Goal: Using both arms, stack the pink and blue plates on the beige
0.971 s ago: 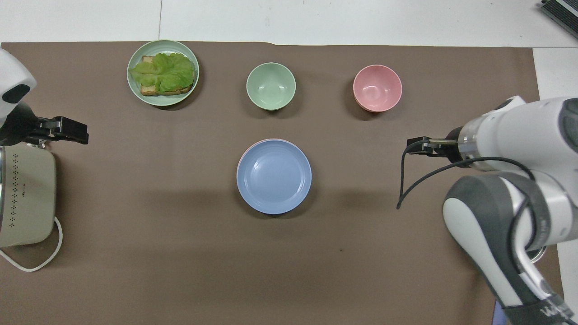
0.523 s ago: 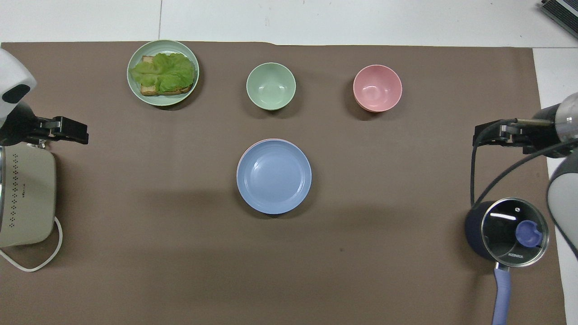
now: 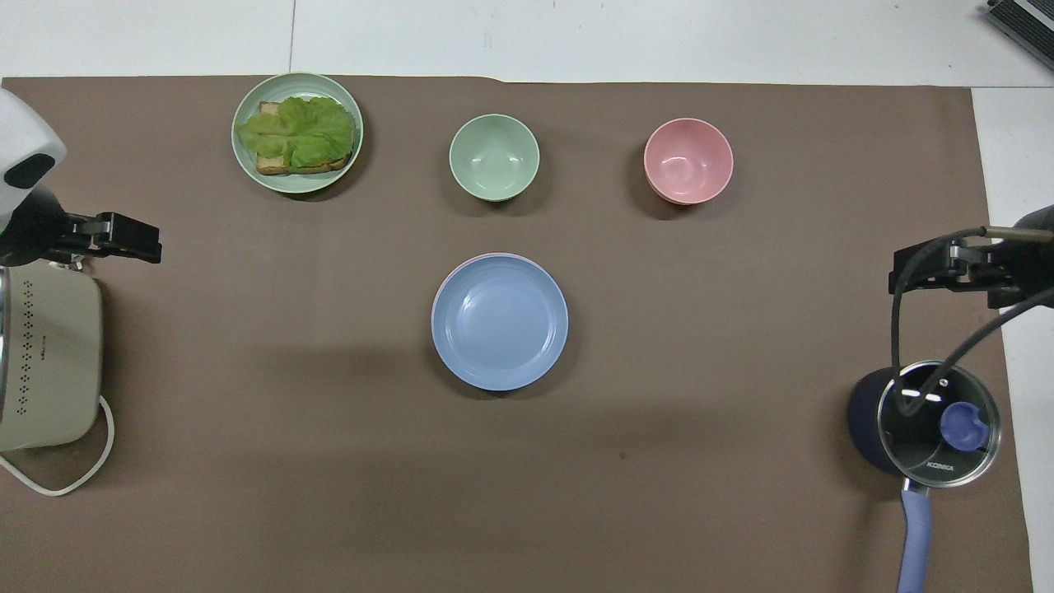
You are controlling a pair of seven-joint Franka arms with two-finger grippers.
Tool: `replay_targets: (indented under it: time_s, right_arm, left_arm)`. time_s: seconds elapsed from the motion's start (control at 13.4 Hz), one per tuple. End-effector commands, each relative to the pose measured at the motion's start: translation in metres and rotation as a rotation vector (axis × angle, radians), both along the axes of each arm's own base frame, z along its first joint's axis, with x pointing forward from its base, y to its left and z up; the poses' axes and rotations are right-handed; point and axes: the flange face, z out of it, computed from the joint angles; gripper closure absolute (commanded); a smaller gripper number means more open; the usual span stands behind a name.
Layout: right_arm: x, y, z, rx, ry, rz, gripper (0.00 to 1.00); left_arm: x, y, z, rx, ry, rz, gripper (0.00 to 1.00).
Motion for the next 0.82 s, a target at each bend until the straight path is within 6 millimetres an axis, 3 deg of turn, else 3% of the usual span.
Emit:
replay_targets:
  time_s: [0.0, 0.3, 0.75]
  right_arm:
    - [-0.001, -0.002, 0.001, -0.02, 0.01, 0.007, 0.0]
    - [-0.012, -0.001, -0.006, -0.021, 0.022, 0.008, 0.0]
    - [-0.009, -0.001, -0.004, -0.019, -0.004, 0.009, 0.0]
  left_arm:
    - [-0.006, 0.002, 0.002, 0.0, 0.002, 0.01, 0.0]
    - [-0.006, 0.002, 0.002, 0.0, 0.002, 0.01, 0.0]
    - [-0.006, 0.002, 0.002, 0.0, 0.002, 0.01, 0.0]
